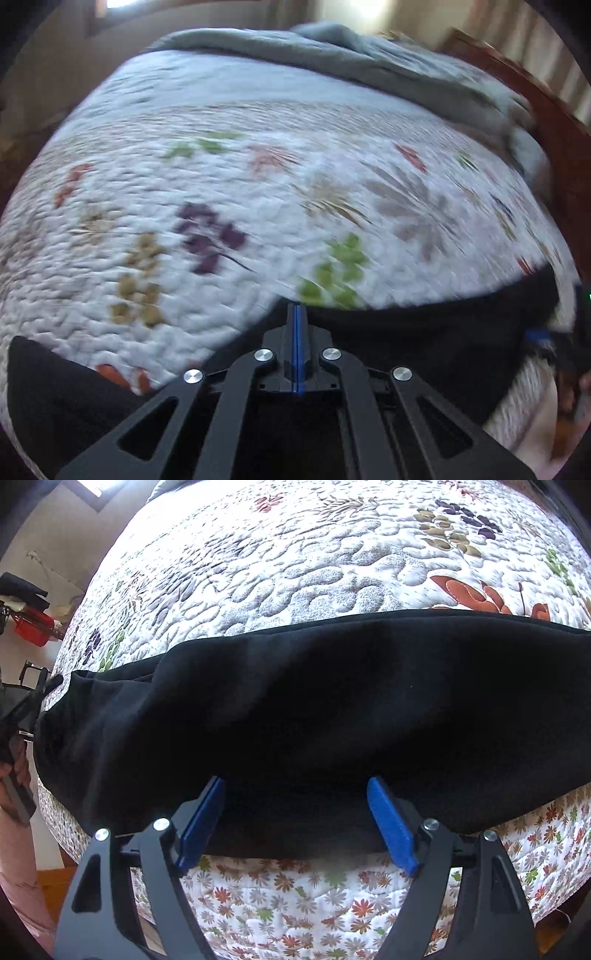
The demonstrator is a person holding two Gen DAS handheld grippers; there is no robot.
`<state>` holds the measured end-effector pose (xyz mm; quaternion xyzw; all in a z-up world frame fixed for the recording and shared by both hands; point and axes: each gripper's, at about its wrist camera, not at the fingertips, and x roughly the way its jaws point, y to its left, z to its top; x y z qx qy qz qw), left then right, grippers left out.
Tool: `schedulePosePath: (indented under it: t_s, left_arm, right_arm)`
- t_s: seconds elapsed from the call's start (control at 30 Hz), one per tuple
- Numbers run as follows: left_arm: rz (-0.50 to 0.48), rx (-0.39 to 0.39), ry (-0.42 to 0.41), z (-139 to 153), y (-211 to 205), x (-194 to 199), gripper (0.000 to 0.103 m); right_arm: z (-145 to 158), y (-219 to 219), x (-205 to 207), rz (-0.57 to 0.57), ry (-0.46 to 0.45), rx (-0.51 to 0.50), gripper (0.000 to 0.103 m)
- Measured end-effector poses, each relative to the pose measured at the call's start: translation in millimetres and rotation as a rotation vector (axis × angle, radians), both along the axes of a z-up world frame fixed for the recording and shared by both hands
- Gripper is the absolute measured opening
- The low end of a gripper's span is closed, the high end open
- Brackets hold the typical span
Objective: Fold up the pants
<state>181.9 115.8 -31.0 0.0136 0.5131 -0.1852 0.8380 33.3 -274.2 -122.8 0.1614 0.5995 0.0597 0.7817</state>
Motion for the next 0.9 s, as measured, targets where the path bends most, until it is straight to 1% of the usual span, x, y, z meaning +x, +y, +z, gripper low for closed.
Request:
schedulePosePath:
  t_s: [0.03,0.07,0.1,0.13,0.2,0.27,0.3,0.33,0.37,0.4,0.43,0.5,0.53,0.6,0.67,0.7,0.73,0.8,0.87,0.9]
  left_arm:
    - [-0.039,0.051,-0.003,-2.6,-9.1,-7.7,0.006]
    - [-0.071,0.067,0.002,-5.3,-15.2,-11.2,0.014]
    - [-0.094,0.069,0.008,-7.9,-19.8,-13.0,0.039]
    - [-0.110,0.073,0.009,-9.7,-23.4,-13.8,0.056]
    - [-0.127,0.095,0.003,-12.3,-26.5,-11.6,0.059]
    - [-0.143,0.120,0.027,-19.6,-31.2,-3.0,0.062]
    - [-0.159,0.153,0.025,-23.0,-35.6,0.0,0.061]
    - [-0.177,0.180,0.014,-25.4,-38.3,1.6,0.053]
    - [-0.191,0.222,-0.001,-29.1,-42.8,1.7,0.037]
    - [-0.188,0.247,0.030,-35.6,-44.4,4.6,0.005]
    - [-0.170,0.244,0.049,-39.9,-43.9,6.6,0.002]
    - [-0.152,0.247,0.033,-41.1,-44.1,5.7,0.002]
    - [-0.120,0.222,0.023,-38.8,-40.9,5.4,0.002]
    - [0.021,0.117,0.005,-29.5,-19.7,10.8,0.002]
    - [0.133,0.095,-0.025,-25.8,-3.9,15.4,0.002]
    - [0.164,0.071,-0.013,-29.1,0.6,17.9,0.001]
    - [0.170,0.082,-0.005,-33.4,-0.8,19.3,0.002]
    - [0.145,0.163,-0.025,-39.8,-14.9,16.7,0.002]
    - [0.099,0.237,-0.050,-40.9,-31.9,11.1,0.002]
    - [0.099,0.262,-0.062,-37.7,-35.1,8.3,0.005]
  right_arm:
    - [-0.2,1.0,0.7,0.002,0.000,0.001,0.082]
    - [-0.3,2.6,1.0,0.006,0.000,-0.002,0.084]
    - [-0.2,4.5,1.3,0.009,0.000,-0.008,0.085]
    - [-0.3,4.9,1.1,0.013,0.000,-0.014,0.085]
    - [-1.3,9.3,2.7,0.018,-0.001,-0.020,0.085]
    - [-1.8,8.9,3.7,0.014,0.001,-0.014,0.085]
    - [-2.2,8.5,4.5,0.010,0.004,-0.008,0.085]
    - [-2.3,8.6,5.2,0.006,0.006,-0.004,0.085]
    - [-2.1,8.4,5.5,0.004,0.009,-0.002,0.085]
    - [-1.6,8.5,5.9,0.001,0.011,0.000,0.085]
    - [-0.6,8.4,6.5,-0.003,0.012,0.004,0.085]
    - [2.5,4.2,6.9,-0.014,0.011,0.025,0.085]
    - [4.9,1.8,6.7,-0.021,0.007,0.035,0.084]
    - [10.0,-4.1,6.9,-0.031,-0.010,0.033,0.083]
    - [12.2,-8.9,8.2,-0.039,-0.017,0.010,0.083]
    - [9.8,-11.4,10.1,-0.046,-0.011,-0.006,0.083]
    - [4.9,-14.2,12.2,-0.054,-0.001,-0.007,0.083]
    - [-5.3,-17.6,15.7,-0.055,0.008,0.018,0.086]
    - [-7.5,-16.6,16.3,-0.048,0.003,0.020,0.090]
    - [-6.1,-15.1,15.7,-0.042,-0.001,0.015,0.090]
